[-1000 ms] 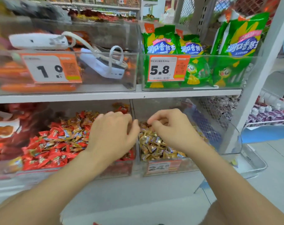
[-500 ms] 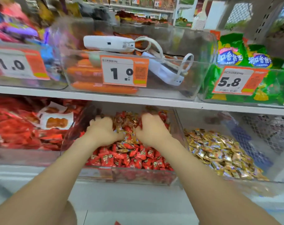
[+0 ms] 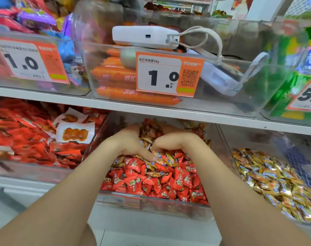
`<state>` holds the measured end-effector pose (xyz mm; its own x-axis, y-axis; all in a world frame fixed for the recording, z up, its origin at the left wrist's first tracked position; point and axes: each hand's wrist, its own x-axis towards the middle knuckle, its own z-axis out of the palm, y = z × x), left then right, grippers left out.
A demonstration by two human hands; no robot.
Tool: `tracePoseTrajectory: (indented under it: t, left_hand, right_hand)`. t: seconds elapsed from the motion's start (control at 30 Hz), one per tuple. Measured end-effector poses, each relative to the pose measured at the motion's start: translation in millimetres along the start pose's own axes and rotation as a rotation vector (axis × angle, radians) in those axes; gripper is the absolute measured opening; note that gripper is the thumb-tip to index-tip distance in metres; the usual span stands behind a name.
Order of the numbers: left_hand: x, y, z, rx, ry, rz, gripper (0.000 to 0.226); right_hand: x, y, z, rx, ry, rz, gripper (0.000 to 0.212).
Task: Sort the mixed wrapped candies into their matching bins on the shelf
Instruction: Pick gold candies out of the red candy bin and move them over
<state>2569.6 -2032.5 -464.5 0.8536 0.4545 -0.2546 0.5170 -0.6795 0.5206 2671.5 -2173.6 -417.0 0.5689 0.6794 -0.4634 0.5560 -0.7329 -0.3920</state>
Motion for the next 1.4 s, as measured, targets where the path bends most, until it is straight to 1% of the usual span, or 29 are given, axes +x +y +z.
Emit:
tracePoseTrajectory:
  t: [0.1, 0.13, 0.17, 0.2, 0.23, 0.3, 0.37, 0.4, 0.47, 0.57, 0.6, 0.67, 0.77, 0.83, 0.9, 1.03, 1.13, 1.17, 1.23, 1.27, 1.33, 1.4]
  left_hand:
    - [-3, -1, -4, -0.019, 0.014, 0.036, 0.137]
    - [-5, -3, -5, -0.028, 0.032, 0.052, 0.133]
    - [-9, -4, -8, -0.032, 0.044, 0.070, 0.127]
    - [-12, -5, -9, -0.037, 0.058, 0.101, 0.121]
    - [-17, -6, -11, -0.038, 0.063, 0.132, 0.116]
    - [-29, -3, -15, -0.055, 0.071, 0.216, 0.103]
    - [-39, -1, -16, -0.028, 0.065, 0.282, 0.100]
    - [-44, -1, -16, 0.001, 0.065, 0.306, 0.099]
    - [-54, -1, -14, 0.046, 0.088, 0.329, 0.088]
    - [-70, 0, -11, 0.114, 0.145, 0.340, 0.072]
    - [-74, 1, -10, 0.134, 0.171, 0.350, 0.071]
    - [-80, 1, -7, 0.138, 0.196, 0.370, 0.081]
    - [-85, 2, 2, 0.102, 0.196, 0.397, 0.102]
    - [-84, 5, 7, 0.115, 0.218, 0.423, 0.105]
    - [-83, 8, 9, 0.137, 0.249, 0.452, 0.100]
    - [-81, 13, 11, 0.158, 0.224, 0.494, 0.097]
    - [-76, 17, 17, 0.242, 0.232, 0.566, 0.090]
    - [-74, 19, 19, 0.257, 0.238, 0.586, 0.087]
    - [-71, 21, 22, 0.210, 0.216, 0.611, 0.085]
    - [-70, 20, 23, 0.184, 0.199, 0.620, 0.085]
    - [-66, 19, 23, 0.177, 0.167, 0.618, 0.082]
    - [-64, 19, 22, 0.197, 0.141, 0.593, 0.073]
  right_hand:
    - [-4, 2, 0, 0.043, -0.012, 0.011, 0.020]
    - [-6, 5, 0, 0.058, -0.013, 0.000, 0.030]
    - [-9, 9, -1, 0.058, 0.010, -0.040, 0.049]
    - [-12, 13, -2, 0.033, 0.060, -0.094, 0.068]
    - [-18, 16, -2, 0.004, 0.111, -0.155, 0.077]
    - [-31, 22, 0, -0.023, 0.164, -0.284, 0.079]
    - [-43, 31, 1, -0.068, 0.173, -0.360, 0.083]
    - [-49, 35, 1, -0.086, 0.173, -0.368, 0.083]
    - [-57, 43, 1, -0.114, 0.169, -0.356, 0.075]
    - [-70, 51, 3, -0.146, 0.191, -0.341, 0.056]
    - [-73, 53, 3, -0.136, 0.216, -0.353, 0.049]
    - [-74, 55, 8, -0.111, 0.283, -0.382, 0.039]
    - [-68, 60, 19, -0.149, 0.365, -0.447, 0.032]
    - [-65, 64, 22, -0.155, 0.395, -0.464, 0.025]
    - [-66, 68, 18, -0.148, 0.428, -0.454, 0.021]
    - [-63, 75, 15, -0.190, 0.423, -0.423, 0.030]
    - [-58, 74, 16, -0.216, 0.427, -0.418, 0.036]
    - [-58, 71, 17, -0.236, 0.410, -0.426, 0.037]
    - [-57, 65, 21, -0.291, 0.317, -0.410, 0.035]
    - [-58, 64, 23, -0.319, 0.272, -0.395, 0.039]
    - [-59, 64, 27, -0.366, 0.217, -0.380, 0.053]
    - [-60, 66, 29, -0.381, 0.194, -0.386, 0.057]
